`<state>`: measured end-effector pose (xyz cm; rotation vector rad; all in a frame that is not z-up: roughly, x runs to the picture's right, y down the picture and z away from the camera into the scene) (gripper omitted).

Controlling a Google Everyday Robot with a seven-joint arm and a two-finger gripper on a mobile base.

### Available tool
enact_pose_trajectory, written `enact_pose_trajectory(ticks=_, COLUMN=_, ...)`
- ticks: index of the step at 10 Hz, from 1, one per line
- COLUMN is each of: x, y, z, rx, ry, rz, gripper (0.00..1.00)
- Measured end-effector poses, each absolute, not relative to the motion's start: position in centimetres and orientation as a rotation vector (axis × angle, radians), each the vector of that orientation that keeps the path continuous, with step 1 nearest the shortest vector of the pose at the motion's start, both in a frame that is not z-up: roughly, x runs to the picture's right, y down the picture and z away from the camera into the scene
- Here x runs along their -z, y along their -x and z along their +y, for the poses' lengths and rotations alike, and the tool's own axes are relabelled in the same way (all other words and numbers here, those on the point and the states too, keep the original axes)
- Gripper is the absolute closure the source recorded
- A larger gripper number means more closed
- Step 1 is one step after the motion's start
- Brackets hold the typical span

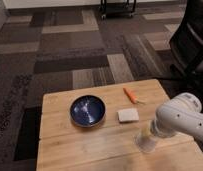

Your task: Place the ceramic cup over the eraser

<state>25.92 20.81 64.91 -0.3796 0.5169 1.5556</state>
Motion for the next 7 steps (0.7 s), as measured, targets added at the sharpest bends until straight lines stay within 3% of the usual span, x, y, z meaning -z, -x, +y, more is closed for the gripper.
enact_pose_trajectory(ticks=7, x=-64.91, y=-25.92, z=20.83, rx=-1.557, ry=0.380, rz=0.517, gripper=0.94)
